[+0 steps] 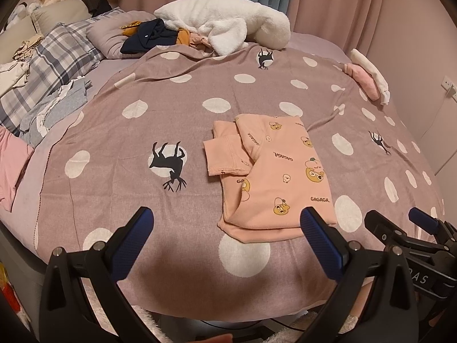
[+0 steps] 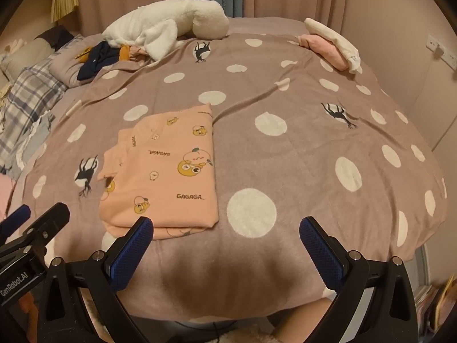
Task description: Fold small clothes
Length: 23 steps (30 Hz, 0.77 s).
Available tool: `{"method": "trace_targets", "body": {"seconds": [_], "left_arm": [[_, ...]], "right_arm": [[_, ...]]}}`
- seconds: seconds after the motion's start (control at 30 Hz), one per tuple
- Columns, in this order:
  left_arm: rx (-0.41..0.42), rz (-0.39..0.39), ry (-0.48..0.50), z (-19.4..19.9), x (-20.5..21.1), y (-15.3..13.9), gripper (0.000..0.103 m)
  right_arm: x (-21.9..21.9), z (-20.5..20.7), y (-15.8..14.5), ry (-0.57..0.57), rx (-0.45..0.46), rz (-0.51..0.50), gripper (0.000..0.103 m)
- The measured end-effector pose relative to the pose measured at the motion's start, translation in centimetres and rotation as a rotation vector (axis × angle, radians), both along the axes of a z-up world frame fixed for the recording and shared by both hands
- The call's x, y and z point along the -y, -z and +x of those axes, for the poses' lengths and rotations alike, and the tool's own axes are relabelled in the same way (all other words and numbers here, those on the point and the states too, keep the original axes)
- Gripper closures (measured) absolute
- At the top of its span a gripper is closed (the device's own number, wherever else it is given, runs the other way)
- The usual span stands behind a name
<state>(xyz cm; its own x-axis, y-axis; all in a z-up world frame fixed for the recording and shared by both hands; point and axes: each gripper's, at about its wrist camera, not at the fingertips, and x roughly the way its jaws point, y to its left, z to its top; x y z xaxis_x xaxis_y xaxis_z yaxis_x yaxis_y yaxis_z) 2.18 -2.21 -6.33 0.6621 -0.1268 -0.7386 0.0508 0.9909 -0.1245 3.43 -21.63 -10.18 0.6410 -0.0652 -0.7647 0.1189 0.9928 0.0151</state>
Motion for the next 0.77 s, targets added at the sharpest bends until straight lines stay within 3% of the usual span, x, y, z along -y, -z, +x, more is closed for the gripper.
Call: {"method": "trace_targets", "body": {"seconds": [0.77], "left_arm": [[0.015, 0.046, 0.009, 0.46, 0.48, 0.37, 0.000]], "right_arm": [[0.05, 0.39, 0.12, -0.004, -0.005, -0.018, 0.002]]}}
